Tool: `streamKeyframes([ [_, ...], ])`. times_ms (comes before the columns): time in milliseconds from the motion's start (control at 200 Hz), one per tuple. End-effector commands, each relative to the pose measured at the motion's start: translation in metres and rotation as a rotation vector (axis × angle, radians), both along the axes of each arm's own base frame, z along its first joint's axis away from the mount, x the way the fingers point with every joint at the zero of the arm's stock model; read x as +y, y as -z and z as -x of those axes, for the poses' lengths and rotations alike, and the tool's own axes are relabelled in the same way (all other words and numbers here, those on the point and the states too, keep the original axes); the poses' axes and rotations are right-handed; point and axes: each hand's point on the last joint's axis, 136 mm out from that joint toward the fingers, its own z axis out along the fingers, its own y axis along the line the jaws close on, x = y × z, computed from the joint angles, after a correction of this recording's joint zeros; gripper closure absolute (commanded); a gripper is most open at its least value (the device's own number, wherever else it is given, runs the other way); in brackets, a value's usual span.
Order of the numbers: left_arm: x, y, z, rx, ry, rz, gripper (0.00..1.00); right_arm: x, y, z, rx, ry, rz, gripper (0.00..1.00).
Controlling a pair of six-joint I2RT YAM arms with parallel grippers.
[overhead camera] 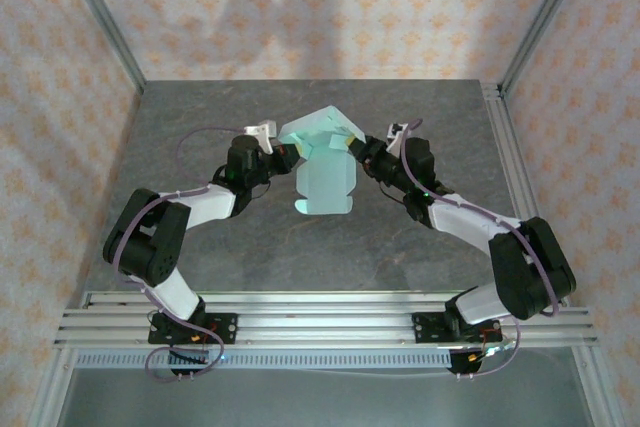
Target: Fold the paper box
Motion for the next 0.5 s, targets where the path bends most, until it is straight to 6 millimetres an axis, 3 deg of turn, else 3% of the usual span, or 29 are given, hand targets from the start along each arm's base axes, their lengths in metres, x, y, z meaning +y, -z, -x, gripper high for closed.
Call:
streamKeyframes([
  [0,0.01,-0.015,-0.009,-0.046,-0.061,-0.007,1.0,-0.012,-0.013,-0.002,-0.053,0.056,0.028,0.41],
  [95,0.019,-0.01,-0.011,-0.028,-0.104,-0.025,1.0,-0.024,-0.015,0.0,-0.063,0.093,0.049,0.34],
  [380,0.048,0.012,-0.017,0.052,-0.269,-0.124,1.0,-0.054,-0.021,0.016,-0.083,0.144,0.294,0.32],
  [400,0.05,0.013,-0.017,0.051,-0.283,-0.14,1.0,-0.056,-0.031,0.019,-0.1,0.147,0.306,0.32],
  [495,0.06,0.015,-0.013,0.037,-0.356,-0.275,1.0,-0.06,-0.039,0.023,-0.077,0.135,0.433,0.32],
])
